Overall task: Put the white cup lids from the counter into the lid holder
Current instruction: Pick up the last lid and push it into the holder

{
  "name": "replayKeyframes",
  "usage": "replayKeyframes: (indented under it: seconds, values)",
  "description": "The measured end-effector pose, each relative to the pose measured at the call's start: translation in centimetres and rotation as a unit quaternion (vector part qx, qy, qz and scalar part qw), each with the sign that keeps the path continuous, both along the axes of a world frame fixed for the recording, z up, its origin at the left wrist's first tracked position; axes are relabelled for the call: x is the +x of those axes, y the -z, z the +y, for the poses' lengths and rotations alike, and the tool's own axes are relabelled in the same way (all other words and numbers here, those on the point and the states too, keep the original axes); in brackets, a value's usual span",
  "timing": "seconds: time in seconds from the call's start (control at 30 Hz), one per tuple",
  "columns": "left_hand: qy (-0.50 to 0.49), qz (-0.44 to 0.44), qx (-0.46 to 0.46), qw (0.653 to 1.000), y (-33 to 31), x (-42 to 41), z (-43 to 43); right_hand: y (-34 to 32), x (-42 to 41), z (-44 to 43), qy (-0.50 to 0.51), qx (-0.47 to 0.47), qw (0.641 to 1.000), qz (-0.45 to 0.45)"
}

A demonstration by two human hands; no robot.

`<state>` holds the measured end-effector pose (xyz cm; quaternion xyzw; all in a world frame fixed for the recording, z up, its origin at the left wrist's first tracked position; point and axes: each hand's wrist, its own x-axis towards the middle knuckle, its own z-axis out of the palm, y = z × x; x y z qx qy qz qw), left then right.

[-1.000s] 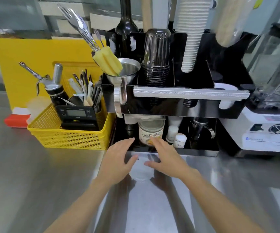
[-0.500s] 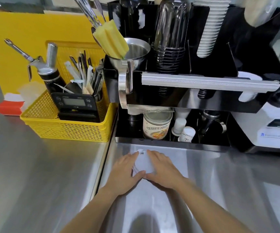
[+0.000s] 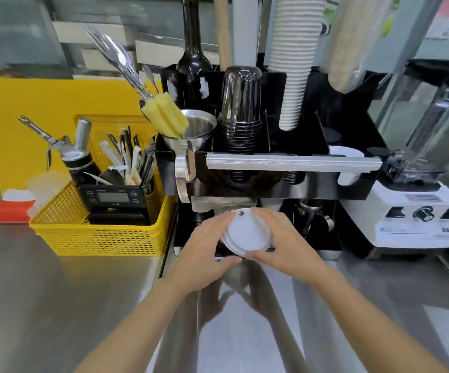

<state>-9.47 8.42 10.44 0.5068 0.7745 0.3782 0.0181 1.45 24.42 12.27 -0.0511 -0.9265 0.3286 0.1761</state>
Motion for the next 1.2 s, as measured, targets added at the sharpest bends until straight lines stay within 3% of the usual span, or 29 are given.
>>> replayKeyframes:
  seconds: [0.17, 0.33, 0.53, 0.77, 1.0, 1.2]
  values:
    - [0.003, 0.081, 0.077, 0.994, -5.2, 1.0, 2.5, -5.5, 1.9, 1.6, 0.013, 0.035, 0.997, 0.067]
    - [0.034, 0.094, 0.14, 0.985, -9.5, 2.1, 5.6, -9.7, 3.7, 3.7, 0.042, 0.063, 0.991, 0.111]
    - [0.082, 0.136, 0.153, 0.975, -14.4, 2.5, 10.6, -14.2, 5.3, 7.7, 0.092, 0.11, 0.982, 0.126]
    - [0.113, 0.248, 0.014, 0.962, -18.0, 1.1, 17.0, -17.8, 5.1, 14.3, 0.139, 0.137, 0.981, 0.01]
    - [0.107, 0.218, -0.06, 0.968, -17.0, 0.1, 21.0, -18.8, 2.3, 19.0, 0.135, 0.125, 0.972, -0.145]
    - [0.096, 0.224, -0.114, 0.963, -15.2, -1.9, 22.9, -17.9, -0.2, 20.7, 0.12, 0.159, 0.955, -0.218]
